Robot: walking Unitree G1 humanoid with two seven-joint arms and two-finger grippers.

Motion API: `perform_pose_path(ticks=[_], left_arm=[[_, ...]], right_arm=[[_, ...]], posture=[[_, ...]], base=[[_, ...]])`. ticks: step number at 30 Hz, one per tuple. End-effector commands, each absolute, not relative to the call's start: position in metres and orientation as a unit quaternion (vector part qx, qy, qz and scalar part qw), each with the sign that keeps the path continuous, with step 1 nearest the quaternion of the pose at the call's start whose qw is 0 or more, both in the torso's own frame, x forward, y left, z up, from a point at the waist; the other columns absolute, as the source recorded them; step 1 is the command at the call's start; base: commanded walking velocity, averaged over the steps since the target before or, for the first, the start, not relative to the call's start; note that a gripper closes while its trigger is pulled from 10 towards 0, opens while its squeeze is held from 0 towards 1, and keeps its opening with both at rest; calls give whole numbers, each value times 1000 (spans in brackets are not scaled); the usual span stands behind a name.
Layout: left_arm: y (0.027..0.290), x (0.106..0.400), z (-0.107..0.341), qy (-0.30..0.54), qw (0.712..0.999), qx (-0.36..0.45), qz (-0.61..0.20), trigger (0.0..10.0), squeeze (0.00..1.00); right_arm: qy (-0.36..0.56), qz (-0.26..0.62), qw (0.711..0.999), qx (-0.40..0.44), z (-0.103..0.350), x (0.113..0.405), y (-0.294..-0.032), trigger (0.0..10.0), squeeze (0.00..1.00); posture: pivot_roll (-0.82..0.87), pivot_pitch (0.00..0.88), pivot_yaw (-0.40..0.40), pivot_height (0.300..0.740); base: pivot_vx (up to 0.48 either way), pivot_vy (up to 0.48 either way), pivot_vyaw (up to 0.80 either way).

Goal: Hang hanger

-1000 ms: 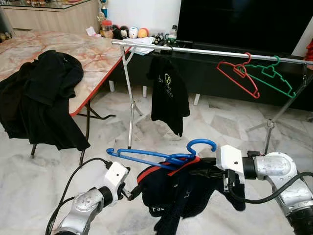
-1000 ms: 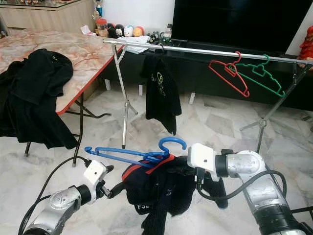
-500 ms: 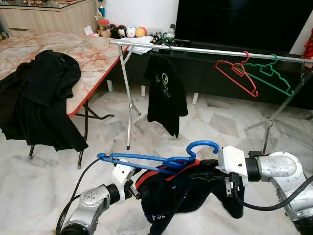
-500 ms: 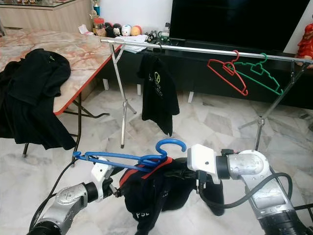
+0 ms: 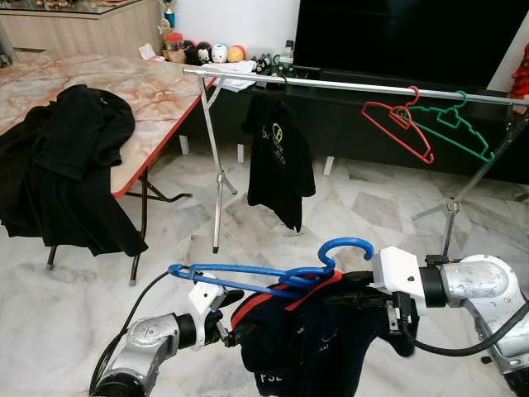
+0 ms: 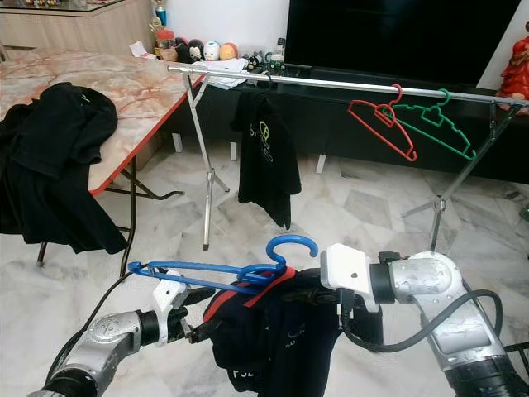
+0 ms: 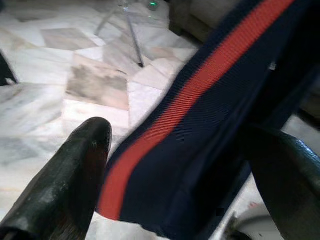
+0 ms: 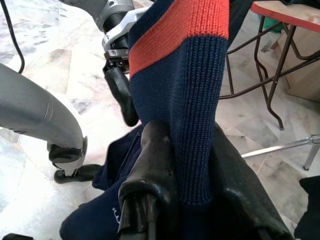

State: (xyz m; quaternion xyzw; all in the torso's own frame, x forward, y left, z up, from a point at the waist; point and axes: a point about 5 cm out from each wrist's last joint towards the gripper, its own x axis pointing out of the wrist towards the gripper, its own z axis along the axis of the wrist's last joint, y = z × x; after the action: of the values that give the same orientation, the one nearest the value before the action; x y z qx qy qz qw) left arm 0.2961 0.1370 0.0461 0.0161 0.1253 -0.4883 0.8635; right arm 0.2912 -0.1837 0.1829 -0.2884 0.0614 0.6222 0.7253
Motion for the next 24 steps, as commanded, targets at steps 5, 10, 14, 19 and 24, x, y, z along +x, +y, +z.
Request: perform_pose_path(ticks=[5,10,14,19,24], left_arm=[[126,294,43,143,840,10,-524,10000,0],[119,300,49,130,840,5,-527,10000,0],[117,300,50,130,836,3,-533,10000,0],[119,294,42,151,829,14,-538,3098,0],[124,288,34,169,828,20,-535,0,0]], right_arm=[[38,625,721,-296,195,290,-182,0,0],[39,623,722,-298,197,291,-184,0,0],[42,622,723,-298,195,291,-185,0,0],[43,620,725,-299,195,292,-184,0,0],[43,618,725,-300,195,293,-185,0,0]], posture=[[-41,82,-25,740],[-48,82,-27,740],[-45,82,-27,740],[-44,83,-27,740],[-41,84,-28,740]], base=[[0,0,0],[0,0,0],[0,0,0],[0,0,0],[0,0,0]])
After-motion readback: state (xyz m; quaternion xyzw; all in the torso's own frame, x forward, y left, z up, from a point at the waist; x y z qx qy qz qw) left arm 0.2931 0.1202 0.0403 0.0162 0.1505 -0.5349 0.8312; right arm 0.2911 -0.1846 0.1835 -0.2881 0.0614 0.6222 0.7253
